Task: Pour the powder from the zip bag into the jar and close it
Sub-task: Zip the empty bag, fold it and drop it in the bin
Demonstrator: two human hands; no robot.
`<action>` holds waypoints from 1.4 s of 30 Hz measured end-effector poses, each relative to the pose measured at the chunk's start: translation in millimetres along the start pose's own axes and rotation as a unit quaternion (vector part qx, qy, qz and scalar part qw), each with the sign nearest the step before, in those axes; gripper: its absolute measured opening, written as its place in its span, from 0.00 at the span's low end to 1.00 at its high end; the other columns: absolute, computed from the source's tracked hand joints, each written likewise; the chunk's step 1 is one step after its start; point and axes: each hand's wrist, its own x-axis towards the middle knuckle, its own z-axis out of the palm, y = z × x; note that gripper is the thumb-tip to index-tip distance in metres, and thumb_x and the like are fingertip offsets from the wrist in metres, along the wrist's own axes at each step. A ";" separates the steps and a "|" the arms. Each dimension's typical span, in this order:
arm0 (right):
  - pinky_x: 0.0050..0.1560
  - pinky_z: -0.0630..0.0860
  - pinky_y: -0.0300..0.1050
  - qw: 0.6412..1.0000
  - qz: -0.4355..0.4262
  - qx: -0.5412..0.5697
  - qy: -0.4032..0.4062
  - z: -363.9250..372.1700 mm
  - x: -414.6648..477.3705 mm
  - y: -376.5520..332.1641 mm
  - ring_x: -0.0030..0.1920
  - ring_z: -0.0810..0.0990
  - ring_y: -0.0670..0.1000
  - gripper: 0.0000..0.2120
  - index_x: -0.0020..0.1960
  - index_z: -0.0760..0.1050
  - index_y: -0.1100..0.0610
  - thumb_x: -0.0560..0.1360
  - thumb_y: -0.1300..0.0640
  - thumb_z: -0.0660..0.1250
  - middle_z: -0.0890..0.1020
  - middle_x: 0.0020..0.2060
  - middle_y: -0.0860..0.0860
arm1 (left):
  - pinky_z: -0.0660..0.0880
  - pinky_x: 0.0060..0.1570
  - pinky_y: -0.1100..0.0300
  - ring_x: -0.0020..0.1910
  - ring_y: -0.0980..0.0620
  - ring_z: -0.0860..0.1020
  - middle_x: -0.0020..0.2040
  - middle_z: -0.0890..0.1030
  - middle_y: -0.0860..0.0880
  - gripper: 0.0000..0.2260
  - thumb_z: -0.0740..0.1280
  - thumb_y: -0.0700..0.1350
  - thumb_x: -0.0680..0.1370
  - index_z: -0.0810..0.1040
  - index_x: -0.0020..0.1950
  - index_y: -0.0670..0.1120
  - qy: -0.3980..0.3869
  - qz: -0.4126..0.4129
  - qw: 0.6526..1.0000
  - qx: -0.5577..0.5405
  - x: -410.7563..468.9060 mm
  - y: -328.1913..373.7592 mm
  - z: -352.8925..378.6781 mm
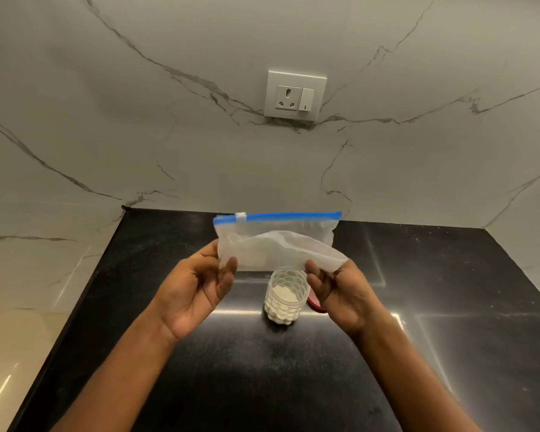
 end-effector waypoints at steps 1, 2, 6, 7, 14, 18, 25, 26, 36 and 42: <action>0.28 0.84 0.41 0.999 0.013 0.028 0.017 -0.9 -0.3 5.3 0.34 0.89 0.51 0.11 0.59 0.79 0.61 0.86 0.63 0.57 0.89 0.45 0.62 | 0.84 0.37 0.60 0.42 0.51 0.87 0.62 0.86 0.40 0.26 0.70 0.40 0.72 0.82 0.70 0.48 -0.024 -0.005 0.998 0.051 -1.6 1.4 -4.6; 0.29 0.84 0.42 0.999 0.019 0.039 0.024 -2.7 -0.5 9.7 0.35 0.90 0.51 0.11 0.59 0.78 0.60 0.86 0.62 0.56 0.89 0.45 0.62 | 0.84 0.40 0.58 0.48 0.50 0.87 0.63 0.86 0.45 0.30 0.73 0.43 0.68 0.81 0.71 0.53 -0.038 -0.006 0.987 0.154 -3.4 1.8 -8.3; 0.30 0.85 0.43 0.999 0.037 0.011 0.038 -8.6 -1.8 20.9 0.39 0.90 0.54 0.11 0.59 0.77 0.62 0.86 0.64 0.55 0.89 0.48 0.64 | 0.83 0.49 0.63 0.59 0.56 0.85 0.58 0.86 0.58 0.34 0.83 0.55 0.63 0.77 0.68 0.60 0.045 0.005 0.913 0.406 -1.1 -11.5 -10.4; 0.30 0.85 0.43 0.998 0.043 -0.009 0.036 -9.1 -2.5 24.2 0.39 0.91 0.54 0.12 0.60 0.77 0.62 0.86 0.64 0.55 0.89 0.48 0.64 | 0.83 0.47 0.64 0.57 0.56 0.85 0.56 0.87 0.57 0.32 0.84 0.58 0.64 0.79 0.65 0.58 0.078 0.034 0.913 0.400 1.7 -15.2 -6.7; 0.41 0.82 0.44 0.994 -0.032 -0.048 -0.096 -18.3 -9.6 35.3 0.46 0.83 0.51 0.37 0.70 0.79 0.59 0.68 0.39 0.79 0.85 0.53 0.57 | 0.86 0.47 0.50 0.55 0.45 0.88 0.57 0.89 0.43 0.18 0.72 0.52 0.76 0.84 0.63 0.46 0.166 0.104 0.958 0.208 15.7 -30.2 5.8; 0.58 0.82 0.54 0.986 -0.086 -0.074 -0.122 -8.9 -13.0 58.2 0.64 0.83 0.59 0.48 0.73 0.72 0.56 0.59 0.44 0.87 0.84 0.64 0.58 | 0.86 0.48 0.50 0.56 0.44 0.88 0.58 0.88 0.43 0.19 0.71 0.53 0.77 0.83 0.64 0.47 0.155 0.076 0.969 0.176 14.4 -39.5 14.4; 0.44 0.86 0.51 0.983 -0.174 -0.030 0.051 23.8 3.7 65.1 0.53 0.89 0.55 0.23 0.67 0.76 0.51 0.74 0.56 0.78 0.89 0.52 0.52 | 0.87 0.49 0.49 0.57 0.40 0.87 0.57 0.88 0.40 0.14 0.71 0.47 0.81 0.83 0.65 0.45 0.173 0.034 0.970 0.168 16.3 -60.7 20.8; 0.43 0.86 0.49 0.976 -0.197 -0.055 0.071 22.7 6.2 68.0 0.52 0.89 0.54 0.20 0.65 0.77 0.50 0.76 0.58 0.77 0.89 0.51 0.51 | 0.87 0.50 0.50 0.57 0.41 0.87 0.57 0.88 0.41 0.12 0.70 0.46 0.82 0.83 0.65 0.45 0.174 0.035 0.969 0.172 16.9 -61.1 20.2; 0.64 0.80 0.45 0.603 -0.527 -0.599 0.008 -8.8 25.2 83.4 0.68 0.81 0.53 0.35 0.79 0.68 0.52 0.76 0.60 0.78 0.70 0.79 0.55 | 0.85 0.41 0.59 0.50 0.51 0.89 0.50 0.90 0.50 0.13 0.61 0.54 0.87 0.84 0.58 0.53 0.202 0.076 0.944 0.250 19.5 -71.3 30.3; 0.76 0.67 0.69 0.445 -0.561 -0.698 -0.010 -6.6 28.6 82.7 0.80 0.66 0.63 0.37 0.79 0.66 0.58 0.75 0.60 0.79 0.69 0.79 0.58 | 0.84 0.54 0.49 0.55 0.52 0.88 0.54 0.90 0.52 0.22 0.58 0.65 0.81 0.83 0.61 0.53 0.166 0.087 0.963 0.194 20.5 -63.5 36.9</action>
